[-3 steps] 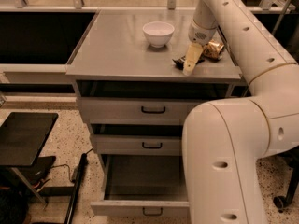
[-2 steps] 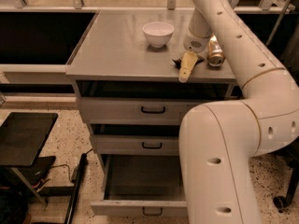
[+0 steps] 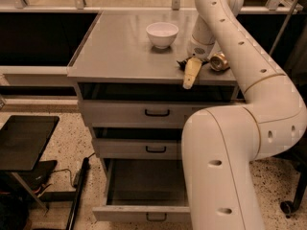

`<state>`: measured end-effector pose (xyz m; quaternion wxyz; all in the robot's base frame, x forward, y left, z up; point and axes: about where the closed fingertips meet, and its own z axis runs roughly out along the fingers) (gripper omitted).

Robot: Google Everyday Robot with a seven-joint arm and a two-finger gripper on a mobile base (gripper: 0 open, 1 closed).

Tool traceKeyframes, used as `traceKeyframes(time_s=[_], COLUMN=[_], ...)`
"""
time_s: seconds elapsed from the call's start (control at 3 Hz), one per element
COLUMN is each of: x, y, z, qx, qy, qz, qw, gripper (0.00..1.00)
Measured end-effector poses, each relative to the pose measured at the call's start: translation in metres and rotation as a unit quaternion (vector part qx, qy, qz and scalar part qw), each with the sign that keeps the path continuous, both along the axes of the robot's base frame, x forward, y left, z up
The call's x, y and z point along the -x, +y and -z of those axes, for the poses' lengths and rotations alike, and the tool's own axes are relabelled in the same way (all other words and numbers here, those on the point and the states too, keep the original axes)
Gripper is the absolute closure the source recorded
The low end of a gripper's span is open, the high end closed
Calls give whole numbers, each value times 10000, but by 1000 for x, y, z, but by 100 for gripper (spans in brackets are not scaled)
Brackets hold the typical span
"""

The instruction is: Place rxbar chocolate into bottom drawer

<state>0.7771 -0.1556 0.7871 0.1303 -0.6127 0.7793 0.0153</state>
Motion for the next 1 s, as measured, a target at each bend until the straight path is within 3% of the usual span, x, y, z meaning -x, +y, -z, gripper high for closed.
traceKeyframes(time_s=[0.33,1.0], x=[0,6], y=[0,2], z=[0,-6], qx=[0,0], qy=[0,0], qz=[0,0], qw=[10000,10000], gripper=[17,63])
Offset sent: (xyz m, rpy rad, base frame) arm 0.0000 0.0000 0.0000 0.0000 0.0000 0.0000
